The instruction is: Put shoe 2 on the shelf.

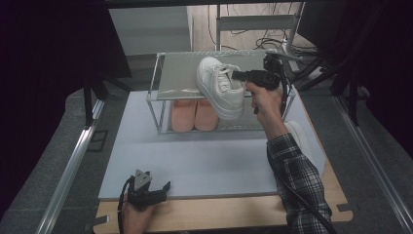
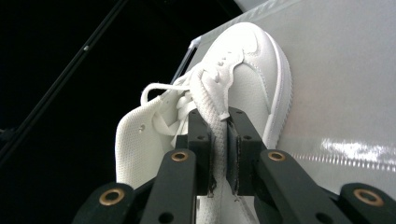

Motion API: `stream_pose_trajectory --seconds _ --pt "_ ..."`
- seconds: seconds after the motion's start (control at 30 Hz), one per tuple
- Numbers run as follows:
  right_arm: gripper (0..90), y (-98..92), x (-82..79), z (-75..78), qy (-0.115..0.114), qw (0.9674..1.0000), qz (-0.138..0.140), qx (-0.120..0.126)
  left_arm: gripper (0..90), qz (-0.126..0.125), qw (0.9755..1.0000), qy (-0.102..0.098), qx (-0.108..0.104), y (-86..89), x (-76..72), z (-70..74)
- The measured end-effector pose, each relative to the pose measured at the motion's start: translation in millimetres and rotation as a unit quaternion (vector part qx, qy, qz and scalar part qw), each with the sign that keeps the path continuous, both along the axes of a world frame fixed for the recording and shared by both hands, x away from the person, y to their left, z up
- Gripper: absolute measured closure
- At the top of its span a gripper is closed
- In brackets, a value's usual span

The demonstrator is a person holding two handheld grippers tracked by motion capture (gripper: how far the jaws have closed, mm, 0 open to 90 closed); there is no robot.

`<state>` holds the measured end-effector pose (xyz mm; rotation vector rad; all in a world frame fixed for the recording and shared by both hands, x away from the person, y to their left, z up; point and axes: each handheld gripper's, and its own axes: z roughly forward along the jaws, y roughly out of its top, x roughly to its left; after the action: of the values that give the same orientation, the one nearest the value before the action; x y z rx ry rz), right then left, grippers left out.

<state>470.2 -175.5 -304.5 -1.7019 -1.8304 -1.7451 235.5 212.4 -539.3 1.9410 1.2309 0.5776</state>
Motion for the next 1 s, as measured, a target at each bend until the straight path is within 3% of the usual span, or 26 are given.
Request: stream_pose_trajectory --seconds 0.23,0.33,0.5,0.63,0.93,1.0 --pt "80.6 9.1 14.8 -0.6 0.0 0.9998 -0.021 -0.003 11.0 0.0 1.0 0.0 0.0 0.0 0.0 0.0" --pt "78.4 13.4 18.8 -0.9 -0.004 0.9998 -0.017 -0.009 11.0 0.0 1.0 0.0 -0.001 -0.1 0.0 -0.1" --pt "70.4 13.0 18.7 -1.8 -0.018 0.9997 -0.011 -0.01 11.0 0.0 1.0 0.0 0.0 -0.1 0.0 0.0" --pt "59.5 11.4 18.6 -1.1 -0.016 0.9998 0.0 0.009 11.0 0.0 1.0 0.001 0.0 0.0 0.0 0.0" --pt "52.7 1.2 12.1 5.1 -0.023 0.9996 0.013 0.005 11.0 0.0 1.0 0.001 0.0 0.0 -0.1 0.1" --pt "51.4 -3.3 6.7 8.6 -0.032 0.9993 0.016 -0.009 11.0 0.0 1.0 0.0 0.0 -0.1 -0.1 0.1"
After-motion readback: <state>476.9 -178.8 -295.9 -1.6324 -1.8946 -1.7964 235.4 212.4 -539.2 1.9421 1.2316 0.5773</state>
